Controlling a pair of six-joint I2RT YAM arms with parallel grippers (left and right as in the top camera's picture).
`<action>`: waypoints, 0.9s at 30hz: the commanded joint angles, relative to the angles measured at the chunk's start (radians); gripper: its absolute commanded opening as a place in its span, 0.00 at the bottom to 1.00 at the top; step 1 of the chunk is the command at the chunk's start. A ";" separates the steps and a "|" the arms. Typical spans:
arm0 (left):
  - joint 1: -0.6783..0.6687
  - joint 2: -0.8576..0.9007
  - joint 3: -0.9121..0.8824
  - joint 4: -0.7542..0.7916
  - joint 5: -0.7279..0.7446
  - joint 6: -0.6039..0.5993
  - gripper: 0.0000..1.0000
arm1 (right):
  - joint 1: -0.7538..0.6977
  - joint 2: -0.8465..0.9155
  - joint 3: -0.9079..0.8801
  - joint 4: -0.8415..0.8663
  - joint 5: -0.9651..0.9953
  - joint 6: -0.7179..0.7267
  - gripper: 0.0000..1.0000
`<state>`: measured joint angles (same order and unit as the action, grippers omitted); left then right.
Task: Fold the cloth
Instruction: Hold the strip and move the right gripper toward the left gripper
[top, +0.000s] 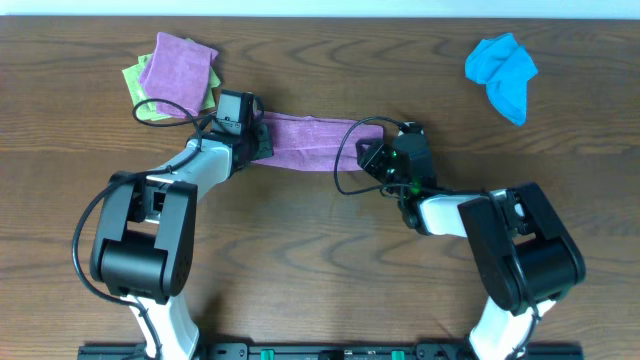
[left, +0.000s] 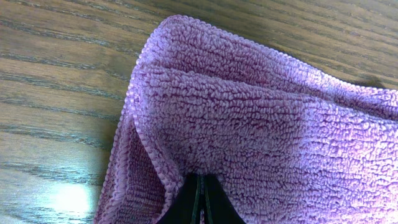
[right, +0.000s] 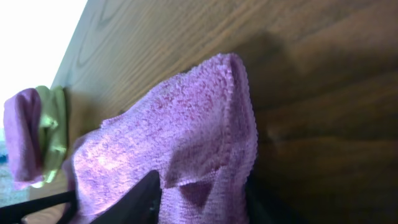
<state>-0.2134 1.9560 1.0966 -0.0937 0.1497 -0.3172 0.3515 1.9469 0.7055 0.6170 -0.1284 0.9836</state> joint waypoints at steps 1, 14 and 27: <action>-0.011 0.027 -0.015 -0.041 -0.003 -0.004 0.06 | 0.003 0.090 -0.053 -0.045 0.076 -0.061 0.29; -0.011 0.022 -0.014 -0.068 0.008 -0.004 0.06 | 0.000 0.003 -0.053 -0.011 0.053 -0.287 0.01; -0.011 -0.004 0.008 -0.078 0.023 -0.005 0.06 | 0.014 -0.179 -0.051 -0.113 0.034 -0.426 0.01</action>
<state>-0.2237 1.9484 1.1076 -0.1482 0.1658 -0.3172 0.3592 1.7973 0.6632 0.5083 -0.1009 0.6010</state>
